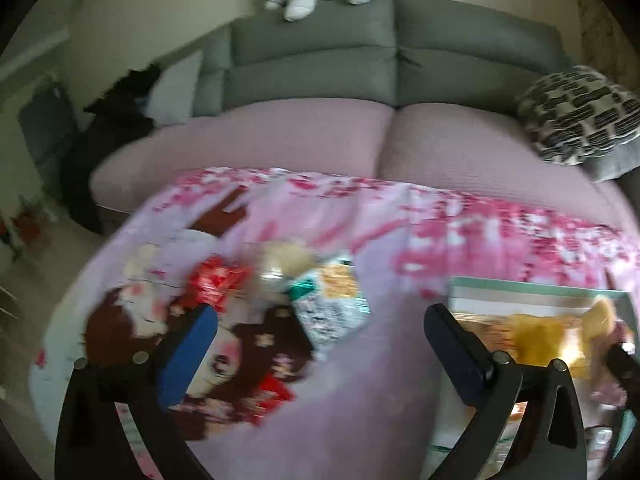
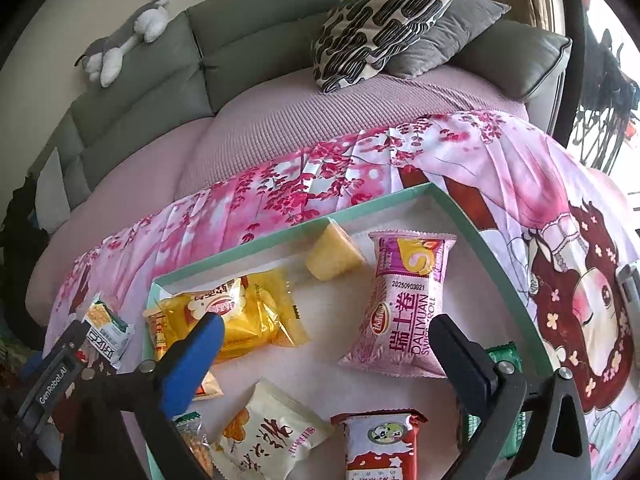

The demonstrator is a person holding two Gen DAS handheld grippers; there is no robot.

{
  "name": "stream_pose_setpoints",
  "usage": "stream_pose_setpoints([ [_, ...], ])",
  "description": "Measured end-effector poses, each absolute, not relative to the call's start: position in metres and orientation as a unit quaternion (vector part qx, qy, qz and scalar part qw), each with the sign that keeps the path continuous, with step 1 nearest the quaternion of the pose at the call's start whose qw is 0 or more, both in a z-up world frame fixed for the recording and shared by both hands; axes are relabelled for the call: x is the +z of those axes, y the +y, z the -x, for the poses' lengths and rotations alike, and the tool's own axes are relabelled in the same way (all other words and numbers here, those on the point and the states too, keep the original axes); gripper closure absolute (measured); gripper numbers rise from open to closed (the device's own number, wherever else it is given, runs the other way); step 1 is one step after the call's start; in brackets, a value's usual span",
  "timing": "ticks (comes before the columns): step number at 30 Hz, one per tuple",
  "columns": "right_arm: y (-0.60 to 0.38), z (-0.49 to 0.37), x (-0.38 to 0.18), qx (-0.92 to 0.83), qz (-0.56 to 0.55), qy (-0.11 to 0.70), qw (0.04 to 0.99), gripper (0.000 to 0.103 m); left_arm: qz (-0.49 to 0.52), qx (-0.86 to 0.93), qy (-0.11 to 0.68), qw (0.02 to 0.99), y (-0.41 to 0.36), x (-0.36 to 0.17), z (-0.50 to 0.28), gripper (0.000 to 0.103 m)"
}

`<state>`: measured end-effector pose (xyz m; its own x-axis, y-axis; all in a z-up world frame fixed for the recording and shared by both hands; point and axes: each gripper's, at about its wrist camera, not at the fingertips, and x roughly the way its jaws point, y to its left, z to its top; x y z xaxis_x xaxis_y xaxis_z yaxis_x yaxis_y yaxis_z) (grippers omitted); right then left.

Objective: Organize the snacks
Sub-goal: 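Open both tools over the tray to release the cake and bread bag, then move both tools back toward the snack pile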

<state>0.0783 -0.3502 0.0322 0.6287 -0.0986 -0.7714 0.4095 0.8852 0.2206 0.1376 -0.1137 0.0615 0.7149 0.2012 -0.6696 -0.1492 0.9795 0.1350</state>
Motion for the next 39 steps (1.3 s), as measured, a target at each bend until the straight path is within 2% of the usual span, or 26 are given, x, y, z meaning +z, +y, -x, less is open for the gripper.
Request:
stream_pose_setpoints([
  [4, -0.35, -0.077, 0.036, -0.147, -0.18, 0.398, 0.888, 0.0, -0.053, 0.118, 0.355, 0.926, -0.103, 0.061, -0.138, 0.0],
  [23, -0.331, -0.08, 0.044, -0.14, -0.159, 0.387, 0.897, 0.0, -0.019, 0.128, 0.371, 0.919, -0.071, 0.057, -0.134, 0.0],
  [39, -0.228, -0.102, 0.046, -0.011, -0.117, 0.408, 0.906, 0.0, 0.025, 0.16, 0.388, 0.907, 0.002, 0.056, -0.121, 0.0],
])
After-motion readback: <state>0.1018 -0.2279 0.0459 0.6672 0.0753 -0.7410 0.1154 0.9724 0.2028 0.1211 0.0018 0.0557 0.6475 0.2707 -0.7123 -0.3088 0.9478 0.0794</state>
